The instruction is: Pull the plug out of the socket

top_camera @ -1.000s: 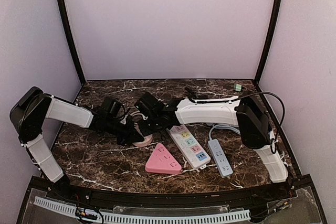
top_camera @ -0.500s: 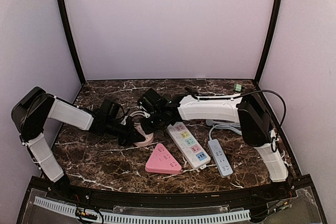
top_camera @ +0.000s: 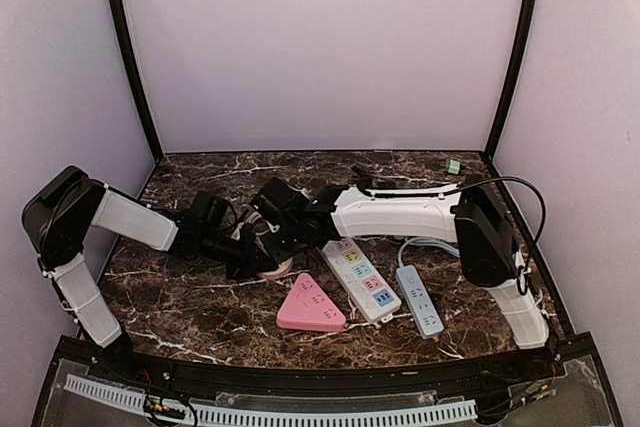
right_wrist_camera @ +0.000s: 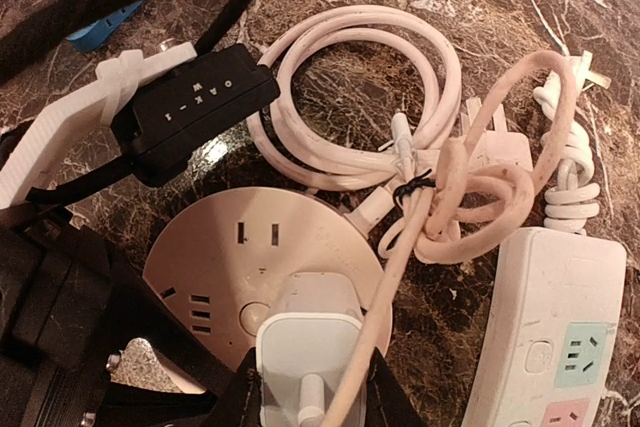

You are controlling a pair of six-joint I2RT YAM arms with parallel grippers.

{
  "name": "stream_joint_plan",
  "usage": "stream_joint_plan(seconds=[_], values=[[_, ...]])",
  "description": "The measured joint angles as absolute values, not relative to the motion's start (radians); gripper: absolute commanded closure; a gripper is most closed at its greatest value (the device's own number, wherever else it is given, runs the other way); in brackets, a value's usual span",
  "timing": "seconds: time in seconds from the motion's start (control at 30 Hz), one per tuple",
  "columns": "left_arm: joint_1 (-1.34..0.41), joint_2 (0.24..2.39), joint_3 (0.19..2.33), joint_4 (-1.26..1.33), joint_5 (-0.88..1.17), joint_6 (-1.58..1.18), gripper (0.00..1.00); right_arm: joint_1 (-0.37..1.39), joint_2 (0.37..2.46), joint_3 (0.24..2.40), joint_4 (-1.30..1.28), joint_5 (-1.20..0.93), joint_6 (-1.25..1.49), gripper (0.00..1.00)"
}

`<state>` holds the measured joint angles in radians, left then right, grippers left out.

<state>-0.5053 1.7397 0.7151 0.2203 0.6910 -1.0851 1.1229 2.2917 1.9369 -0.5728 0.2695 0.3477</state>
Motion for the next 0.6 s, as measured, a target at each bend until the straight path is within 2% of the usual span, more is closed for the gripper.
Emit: stream_joint_plan(seconds=[0.6], values=[[-0.497, 1.716, 0.754, 0.187, 0.674, -1.049, 0.99, 1.095, 2.321, 1.996, -0.620, 0.181, 0.339, 1.00]])
